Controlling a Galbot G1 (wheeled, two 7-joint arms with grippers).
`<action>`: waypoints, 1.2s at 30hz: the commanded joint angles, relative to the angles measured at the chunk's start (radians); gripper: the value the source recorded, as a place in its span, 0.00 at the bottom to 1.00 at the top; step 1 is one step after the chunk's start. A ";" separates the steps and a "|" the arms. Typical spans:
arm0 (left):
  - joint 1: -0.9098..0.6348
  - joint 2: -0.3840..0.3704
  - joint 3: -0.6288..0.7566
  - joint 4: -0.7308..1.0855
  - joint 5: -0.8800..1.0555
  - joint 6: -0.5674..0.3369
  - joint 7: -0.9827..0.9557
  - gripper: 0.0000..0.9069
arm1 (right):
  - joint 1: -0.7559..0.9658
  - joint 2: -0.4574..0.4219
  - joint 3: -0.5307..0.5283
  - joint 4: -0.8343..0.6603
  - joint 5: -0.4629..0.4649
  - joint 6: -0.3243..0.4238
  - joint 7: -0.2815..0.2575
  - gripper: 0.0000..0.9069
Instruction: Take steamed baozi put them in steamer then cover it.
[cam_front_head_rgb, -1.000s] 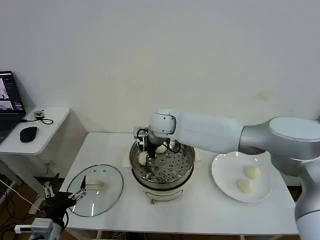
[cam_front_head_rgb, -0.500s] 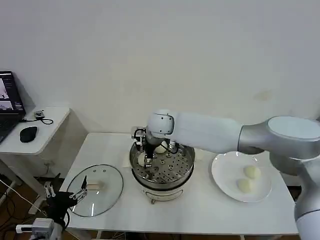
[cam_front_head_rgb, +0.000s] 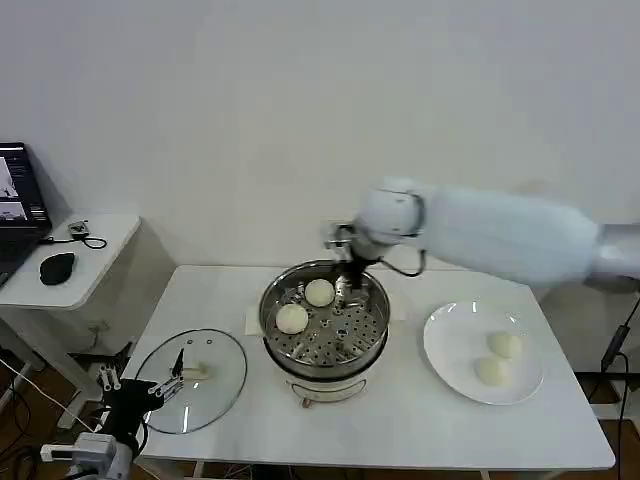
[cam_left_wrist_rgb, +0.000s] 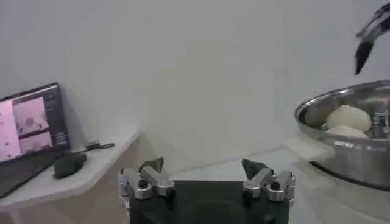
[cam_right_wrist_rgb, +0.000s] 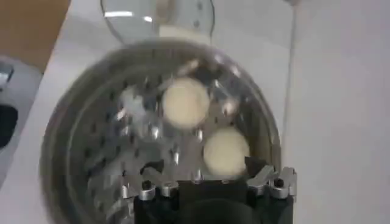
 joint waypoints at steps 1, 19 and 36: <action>-0.004 0.003 0.046 0.010 0.008 0.000 0.001 1.00 | 0.026 -0.438 0.004 0.173 -0.194 0.131 -0.119 1.00; 0.007 0.006 0.063 0.035 0.029 -0.008 0.001 1.00 | -0.719 -0.721 0.467 0.114 -0.572 0.330 -0.149 1.00; 0.028 -0.001 0.017 0.041 0.034 -0.007 0.001 1.00 | -0.981 -0.459 0.762 -0.159 -0.632 0.359 -0.121 1.00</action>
